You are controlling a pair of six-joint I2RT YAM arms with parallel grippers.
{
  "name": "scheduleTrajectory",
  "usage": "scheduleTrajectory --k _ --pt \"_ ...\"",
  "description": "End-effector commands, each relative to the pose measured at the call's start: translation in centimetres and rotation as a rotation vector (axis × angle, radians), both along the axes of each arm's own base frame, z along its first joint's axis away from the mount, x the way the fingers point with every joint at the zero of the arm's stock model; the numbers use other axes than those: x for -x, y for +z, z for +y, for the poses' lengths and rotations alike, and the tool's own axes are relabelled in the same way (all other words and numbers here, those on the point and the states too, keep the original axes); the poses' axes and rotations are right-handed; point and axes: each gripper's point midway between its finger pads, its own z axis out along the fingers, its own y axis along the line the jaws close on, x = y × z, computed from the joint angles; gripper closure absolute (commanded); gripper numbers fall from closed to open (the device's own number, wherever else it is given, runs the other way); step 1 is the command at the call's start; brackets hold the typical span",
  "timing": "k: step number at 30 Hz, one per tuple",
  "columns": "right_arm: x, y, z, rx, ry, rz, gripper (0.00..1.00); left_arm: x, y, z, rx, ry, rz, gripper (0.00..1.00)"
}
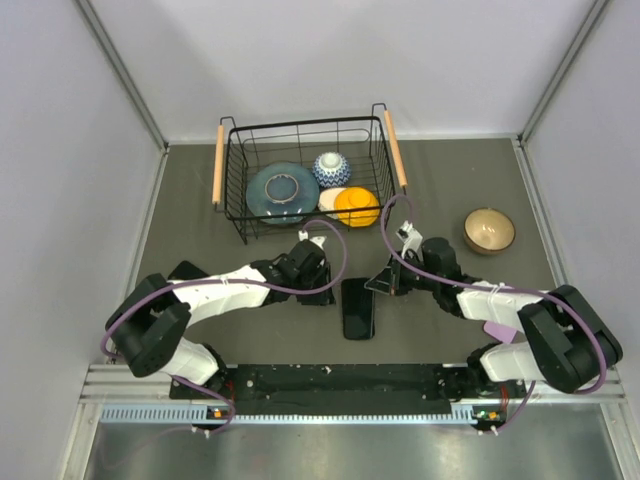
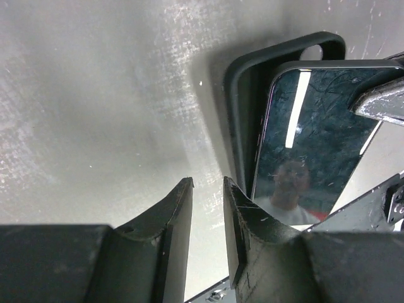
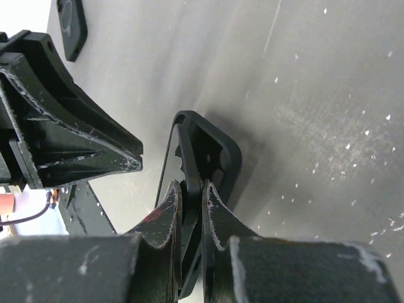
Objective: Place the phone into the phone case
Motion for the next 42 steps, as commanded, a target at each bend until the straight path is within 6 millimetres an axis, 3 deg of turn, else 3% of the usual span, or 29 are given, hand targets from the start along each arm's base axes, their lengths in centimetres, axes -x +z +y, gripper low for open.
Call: scheduleTrajectory --k 1,8,16,19,22,24,25,30,35,37,42 --pt "4.3 -4.4 -1.0 0.142 0.138 0.112 0.98 -0.7 -0.4 0.2 0.006 0.033 -0.014 0.69" --pt "2.8 -3.2 -0.8 0.174 0.131 0.073 0.97 -1.2 -1.1 0.7 -0.01 0.034 -0.011 0.7" --pt "2.9 -5.4 -1.7 0.247 0.085 0.167 0.86 -1.1 0.1 -0.3 0.043 -0.009 -0.024 0.68" --pt "2.6 -5.3 -1.5 0.222 0.055 0.16 0.82 -0.9 0.3 -0.5 0.054 -0.023 -0.027 0.66" --pt "2.0 -4.9 -1.5 0.228 0.02 0.17 0.75 -0.8 0.6 -0.6 0.065 -0.03 -0.024 0.66" --pt "2.1 -4.6 -2.0 0.263 0.003 0.21 0.59 -0.9 1.0 -0.7 0.074 -0.033 -0.031 0.66" --pt "1.2 -3.1 -1.7 0.261 -0.011 0.179 0.55 -0.8 1.2 -0.8 0.078 -0.041 -0.034 0.64" --pt "0.3 -0.2 -2.7 0.289 -0.078 0.126 0.4 -0.8 2.4 -1.2 0.12 -0.063 -0.061 0.6" --pt "2.2 -0.6 -3.0 0.228 -0.11 0.191 0.31 -0.9 2.4 -1.9 0.139 -0.07 -0.051 0.58" --pt "3.2 -1.4 -3.3 0.208 -0.122 0.219 0.31 -0.7 2.2 -2.4 0.155 -0.085 -0.032 0.57" --pt "3.6 -1.8 -3.0 0.119 -0.168 0.222 0.35 -0.5 1.2 -3.4 0.18 -0.104 0.005 0.55"
